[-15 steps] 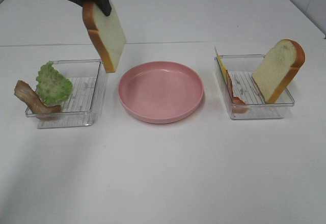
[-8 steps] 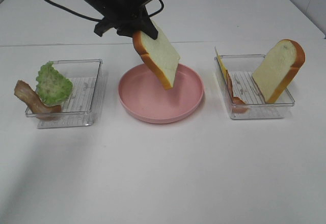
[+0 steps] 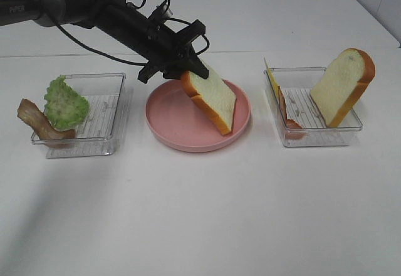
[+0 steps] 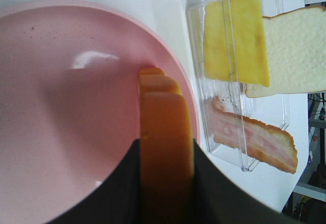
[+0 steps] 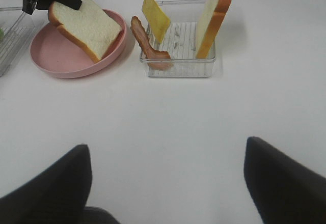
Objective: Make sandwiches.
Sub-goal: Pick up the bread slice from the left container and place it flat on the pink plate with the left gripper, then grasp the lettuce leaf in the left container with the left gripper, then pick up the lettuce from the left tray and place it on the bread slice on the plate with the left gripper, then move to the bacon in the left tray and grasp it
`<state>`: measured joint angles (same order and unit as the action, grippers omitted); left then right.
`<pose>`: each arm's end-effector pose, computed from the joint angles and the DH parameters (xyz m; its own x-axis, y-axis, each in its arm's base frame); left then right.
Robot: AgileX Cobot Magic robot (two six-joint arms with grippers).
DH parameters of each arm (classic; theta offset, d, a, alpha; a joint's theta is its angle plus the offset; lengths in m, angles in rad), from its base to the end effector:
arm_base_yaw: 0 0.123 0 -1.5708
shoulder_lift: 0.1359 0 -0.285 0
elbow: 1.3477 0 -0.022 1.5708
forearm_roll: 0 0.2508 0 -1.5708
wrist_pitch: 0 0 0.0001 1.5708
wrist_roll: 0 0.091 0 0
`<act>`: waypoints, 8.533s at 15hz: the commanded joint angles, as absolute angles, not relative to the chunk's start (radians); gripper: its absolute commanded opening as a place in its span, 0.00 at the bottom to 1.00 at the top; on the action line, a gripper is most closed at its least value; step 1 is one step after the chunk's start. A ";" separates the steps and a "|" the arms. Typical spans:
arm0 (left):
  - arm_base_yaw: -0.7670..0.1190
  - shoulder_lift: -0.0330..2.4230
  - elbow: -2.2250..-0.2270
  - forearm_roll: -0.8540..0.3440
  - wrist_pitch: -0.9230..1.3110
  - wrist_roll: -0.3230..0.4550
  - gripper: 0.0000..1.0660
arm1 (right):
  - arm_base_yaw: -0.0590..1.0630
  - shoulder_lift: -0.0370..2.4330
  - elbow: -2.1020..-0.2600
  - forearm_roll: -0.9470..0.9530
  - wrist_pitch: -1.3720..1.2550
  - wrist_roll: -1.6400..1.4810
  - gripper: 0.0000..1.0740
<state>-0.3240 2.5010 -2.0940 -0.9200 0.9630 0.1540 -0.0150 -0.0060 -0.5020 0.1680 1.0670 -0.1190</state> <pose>0.4830 -0.2250 0.1435 -0.9816 -0.0459 -0.1854 0.1076 0.6689 -0.7355 -0.0067 0.0134 0.2782 -0.4444 -0.0302 -0.8953 -0.1326 0.9906 0.0324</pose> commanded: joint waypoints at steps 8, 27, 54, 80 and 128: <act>-0.324 2.500 -2.099 -0.916 0.963 0.152 0.35 | -0.018 -0.019 -0.500 0.171 1.058 -0.124 0.72; -0.378 2.261 -2.106 -0.119 1.118 -0.154 0.71 | -0.018 -0.019 -0.500 0.171 1.058 -0.124 0.72; -0.170 2.419 -2.102 0.098 1.290 -0.166 0.65 | -0.018 -0.019 -0.500 0.171 1.058 -0.124 0.72; -0.170 2.254 -2.104 -0.106 1.225 -0.130 0.00 | -0.018 -0.019 -0.500 0.170 1.058 -0.124 0.72; -0.329 2.075 -1.993 0.083 1.291 -0.190 0.79 | -0.018 -0.019 -0.500 0.171 1.058 -0.124 0.72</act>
<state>-0.3350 2.0900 -1.9990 0.0880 1.2120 -0.1770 -0.0150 -0.0060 -0.5020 0.1680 1.0670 -0.1190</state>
